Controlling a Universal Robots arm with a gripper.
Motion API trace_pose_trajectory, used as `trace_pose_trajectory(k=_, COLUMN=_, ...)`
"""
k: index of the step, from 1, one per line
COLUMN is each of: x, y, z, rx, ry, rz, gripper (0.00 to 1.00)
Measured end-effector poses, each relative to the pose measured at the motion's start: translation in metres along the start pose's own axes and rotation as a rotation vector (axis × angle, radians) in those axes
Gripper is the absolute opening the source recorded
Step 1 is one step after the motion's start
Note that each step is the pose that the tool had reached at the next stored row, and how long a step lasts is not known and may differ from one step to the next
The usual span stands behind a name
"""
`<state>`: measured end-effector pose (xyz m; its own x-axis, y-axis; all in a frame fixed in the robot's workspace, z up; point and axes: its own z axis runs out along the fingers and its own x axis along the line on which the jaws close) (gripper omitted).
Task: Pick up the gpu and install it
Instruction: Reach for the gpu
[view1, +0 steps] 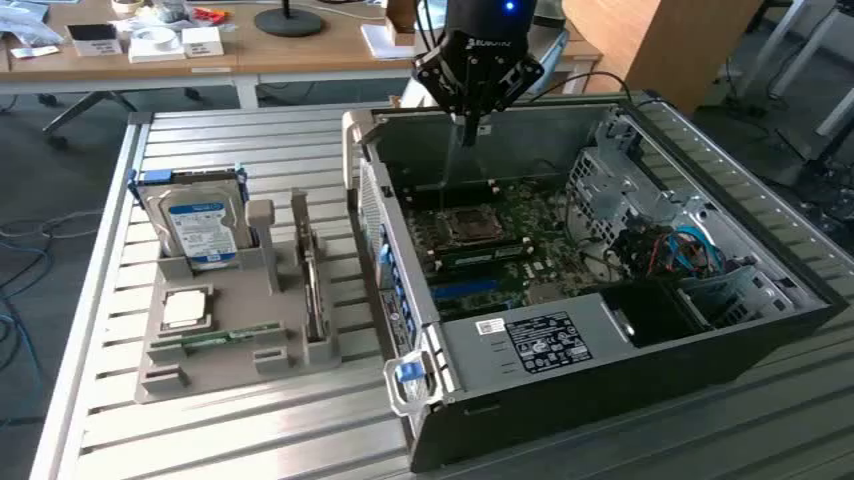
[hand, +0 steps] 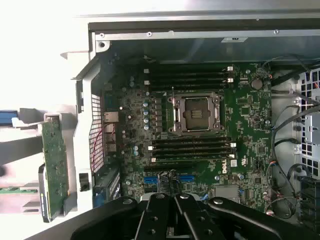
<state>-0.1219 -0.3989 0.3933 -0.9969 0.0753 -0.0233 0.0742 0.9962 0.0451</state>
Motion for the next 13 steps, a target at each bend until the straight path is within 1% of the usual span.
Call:
trace_pose_trajectory(k=9, x=0.0008, y=0.0000, z=-0.0001, rx=0.0001, ry=0.0000, rz=0.000, gripper=0.11)
trace_pose_trajectory(k=13, x=0.0030, y=-0.0002, z=-0.0001, rx=0.0001, ry=0.0000, rz=0.000, gripper=0.11)
